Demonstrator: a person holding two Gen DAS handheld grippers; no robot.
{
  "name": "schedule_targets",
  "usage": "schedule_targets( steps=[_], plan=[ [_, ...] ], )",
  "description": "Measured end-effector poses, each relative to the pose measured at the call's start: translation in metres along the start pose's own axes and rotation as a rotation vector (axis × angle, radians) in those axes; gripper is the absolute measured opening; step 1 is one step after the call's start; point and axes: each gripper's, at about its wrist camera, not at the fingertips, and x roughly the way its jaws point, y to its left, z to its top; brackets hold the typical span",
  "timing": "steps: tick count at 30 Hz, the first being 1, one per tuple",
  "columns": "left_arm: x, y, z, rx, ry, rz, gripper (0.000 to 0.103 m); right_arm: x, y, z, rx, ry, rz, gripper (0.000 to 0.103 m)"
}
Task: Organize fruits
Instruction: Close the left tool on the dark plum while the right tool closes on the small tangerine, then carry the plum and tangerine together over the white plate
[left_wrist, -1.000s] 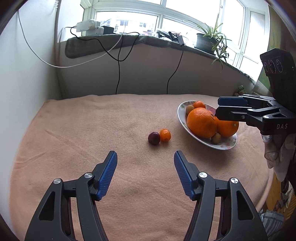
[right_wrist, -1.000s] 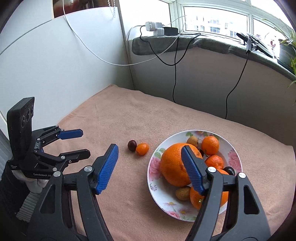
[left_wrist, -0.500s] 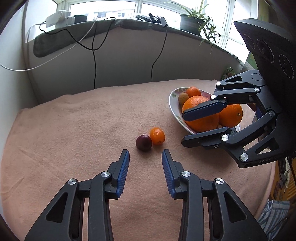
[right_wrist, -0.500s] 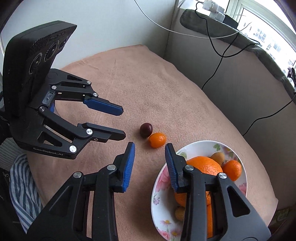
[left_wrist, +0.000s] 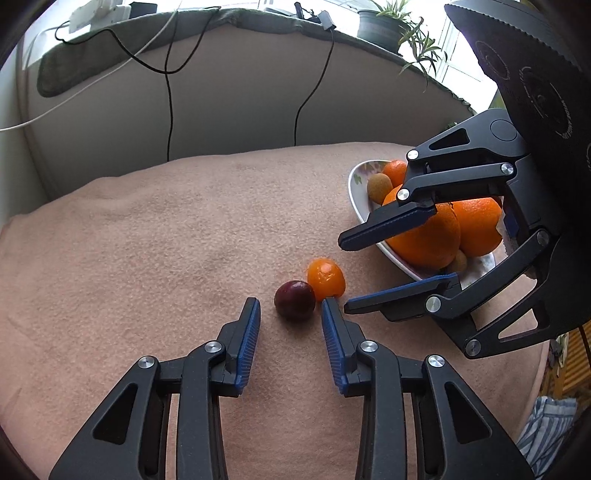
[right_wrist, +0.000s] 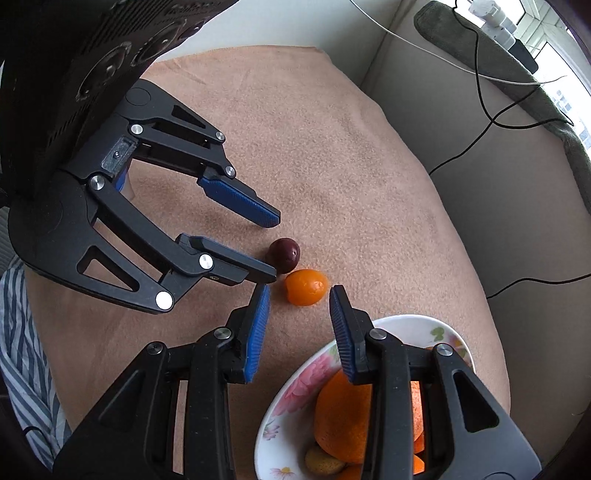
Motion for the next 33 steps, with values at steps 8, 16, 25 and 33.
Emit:
schedule_targets(
  steps=[8,16,25,33],
  plan=[
    [0.004,-0.001,0.002,-0.001,0.013,-0.021,0.028,0.011,-0.001,0.005,-0.021,0.031,0.003,0.036],
    [0.008,0.002,0.008,-0.010,0.005,-0.027,0.022,0.021,0.003,0.015,-0.020,0.058,-0.002,0.036],
    [-0.006,0.015,-0.001,-0.048,-0.007,-0.010,0.022,0.033,-0.005,0.014,0.000,0.061,0.009,0.030],
    [-0.011,0.012,-0.002,-0.057,-0.021,0.006,0.022,0.025,-0.007,0.010,0.039,0.014,0.013,0.029]
  ],
)
